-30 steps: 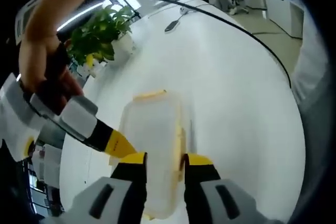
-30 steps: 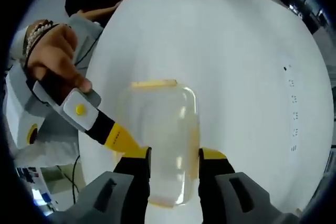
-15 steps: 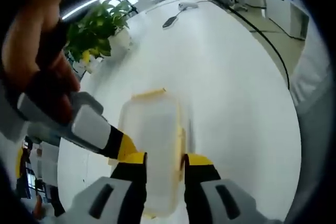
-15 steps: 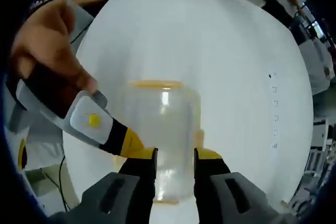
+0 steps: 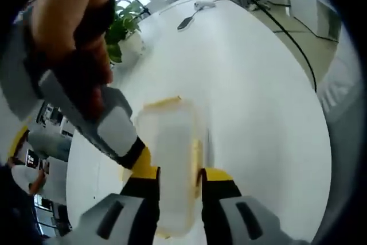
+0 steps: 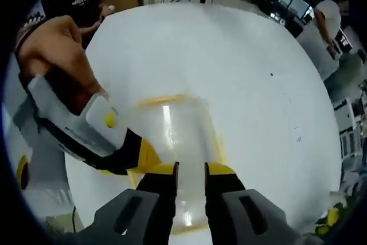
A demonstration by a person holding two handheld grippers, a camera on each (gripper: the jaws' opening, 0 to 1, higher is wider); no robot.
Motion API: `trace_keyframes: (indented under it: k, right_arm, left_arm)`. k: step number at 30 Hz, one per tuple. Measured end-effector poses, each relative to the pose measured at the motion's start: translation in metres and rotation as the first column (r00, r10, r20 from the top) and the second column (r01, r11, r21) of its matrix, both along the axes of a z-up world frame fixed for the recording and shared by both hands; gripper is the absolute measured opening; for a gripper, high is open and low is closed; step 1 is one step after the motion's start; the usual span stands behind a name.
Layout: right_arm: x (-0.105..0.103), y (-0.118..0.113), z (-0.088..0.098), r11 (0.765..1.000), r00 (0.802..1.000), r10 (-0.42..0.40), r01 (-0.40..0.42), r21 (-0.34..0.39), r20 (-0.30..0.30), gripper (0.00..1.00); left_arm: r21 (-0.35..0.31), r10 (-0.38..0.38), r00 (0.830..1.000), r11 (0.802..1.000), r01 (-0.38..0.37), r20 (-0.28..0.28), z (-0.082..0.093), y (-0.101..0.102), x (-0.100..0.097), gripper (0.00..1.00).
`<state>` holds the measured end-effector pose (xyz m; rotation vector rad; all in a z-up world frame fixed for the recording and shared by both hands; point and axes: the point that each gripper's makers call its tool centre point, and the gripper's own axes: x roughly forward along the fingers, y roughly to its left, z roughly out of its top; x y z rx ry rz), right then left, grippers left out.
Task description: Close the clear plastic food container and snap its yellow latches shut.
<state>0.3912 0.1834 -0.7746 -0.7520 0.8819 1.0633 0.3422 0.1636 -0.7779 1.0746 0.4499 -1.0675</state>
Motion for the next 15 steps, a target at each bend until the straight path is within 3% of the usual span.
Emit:
trace_keyframes:
  k: [7, 10, 12, 15]
  right_arm:
    - [0.003, -0.003, 0.005, 0.986, 0.992, -0.107, 0.098, 0.138, 0.066, 0.17]
    - [0.006, -0.004, 0.009, 0.980, 0.983, -0.105, 0.077, 0.183, 0.150, 0.20]
    - [0.008, -0.006, 0.009, 0.966, 0.975, -0.161, 0.124, 0.226, 0.153, 0.16]
    - [0.011, -0.011, 0.010, 0.948, 0.962, -0.211, 0.159, 0.276, 0.170, 0.19]
  left_arm:
    - [-0.066, 0.049, 0.998, 0.997, -0.051, -0.030, 0.002, 0.001, 0.002, 0.22]
    - [-0.080, 0.058, 0.997, 0.995, -0.061, -0.040, 0.003, 0.000, 0.001, 0.22]
    - [-0.085, 0.061, 0.997, 0.994, -0.064, -0.036, 0.001, -0.001, -0.002, 0.25]
    - [-0.066, 0.036, 0.999, 0.997, -0.037, -0.011, -0.002, -0.002, -0.006, 0.32]
